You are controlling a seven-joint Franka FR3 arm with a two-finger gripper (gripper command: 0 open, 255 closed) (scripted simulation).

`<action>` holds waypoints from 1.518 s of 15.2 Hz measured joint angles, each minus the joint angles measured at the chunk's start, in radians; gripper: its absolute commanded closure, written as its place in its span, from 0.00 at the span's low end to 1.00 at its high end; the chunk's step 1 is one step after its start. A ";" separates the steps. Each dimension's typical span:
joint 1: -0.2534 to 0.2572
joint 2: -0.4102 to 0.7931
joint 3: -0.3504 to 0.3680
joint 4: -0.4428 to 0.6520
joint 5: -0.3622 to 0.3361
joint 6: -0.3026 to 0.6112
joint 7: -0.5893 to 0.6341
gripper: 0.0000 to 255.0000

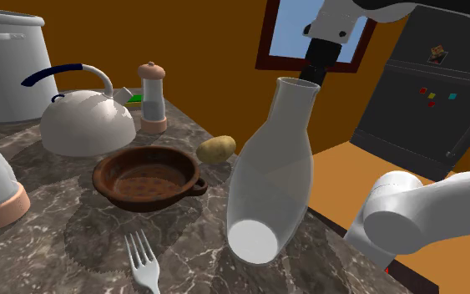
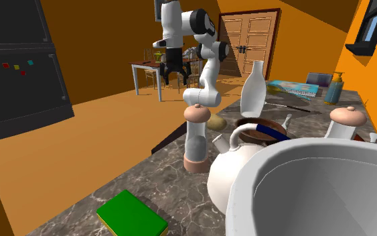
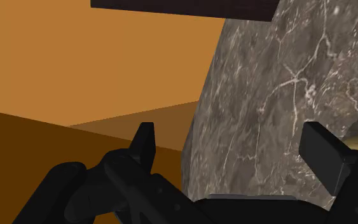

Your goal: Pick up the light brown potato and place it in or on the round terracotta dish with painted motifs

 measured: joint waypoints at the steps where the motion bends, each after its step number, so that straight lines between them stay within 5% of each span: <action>1: 0.000 0.000 0.000 0.000 0.000 0.000 0.000 0.00; 23: 0.361 0.560 0.202 0.268 -0.010 0.138 -0.529 0.00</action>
